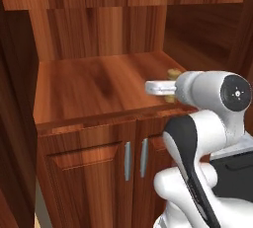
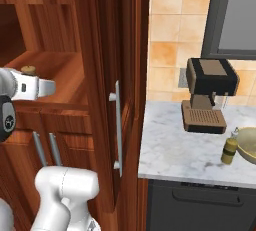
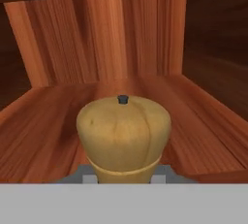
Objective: Retrieve the bottle and the shaker from the cabinet and place them next to the mixing bowl on the counter. Then add garlic from the fridge to the mixing bowl.
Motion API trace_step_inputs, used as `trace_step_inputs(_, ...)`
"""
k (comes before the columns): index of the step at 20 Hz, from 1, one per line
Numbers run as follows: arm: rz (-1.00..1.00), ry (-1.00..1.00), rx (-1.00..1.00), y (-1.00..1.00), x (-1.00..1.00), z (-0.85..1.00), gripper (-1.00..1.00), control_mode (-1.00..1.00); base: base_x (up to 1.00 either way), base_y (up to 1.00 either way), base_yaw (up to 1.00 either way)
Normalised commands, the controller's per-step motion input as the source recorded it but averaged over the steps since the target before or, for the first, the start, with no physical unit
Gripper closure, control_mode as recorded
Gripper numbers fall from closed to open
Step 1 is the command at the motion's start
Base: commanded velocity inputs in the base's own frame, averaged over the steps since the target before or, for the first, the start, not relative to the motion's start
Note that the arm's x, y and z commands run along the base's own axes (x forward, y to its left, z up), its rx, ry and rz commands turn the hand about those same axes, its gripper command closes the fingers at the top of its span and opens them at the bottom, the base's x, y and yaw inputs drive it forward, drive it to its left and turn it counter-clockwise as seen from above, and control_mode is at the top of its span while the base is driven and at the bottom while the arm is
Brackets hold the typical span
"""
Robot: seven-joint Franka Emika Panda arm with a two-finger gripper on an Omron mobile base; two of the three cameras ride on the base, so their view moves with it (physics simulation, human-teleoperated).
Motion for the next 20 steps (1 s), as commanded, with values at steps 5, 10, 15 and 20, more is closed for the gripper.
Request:
trace_step_inputs(5, -0.07, 0.04, 0.01, 0.01, -0.80, -0.31, 1.00, -1.00, 0.00, 0.00, 0.00)
trace_step_inputs(10, -0.19, 0.14, -0.04, -0.10, -0.65, -0.76, 1.00, -1.00, 0.00, 0.00, 0.00)
trace_step_inputs(15, -0.12, 0.06, 0.00, -0.14, -0.04, -0.14, 1.00, -1.00, 0.00, 0.00, 0.00)
trace_step_inputs(20, 0.00, 0.00, 0.00, 0.00, 0.00, 0.00, 1.00, -1.00, 0.00, 0.00, 0.00)
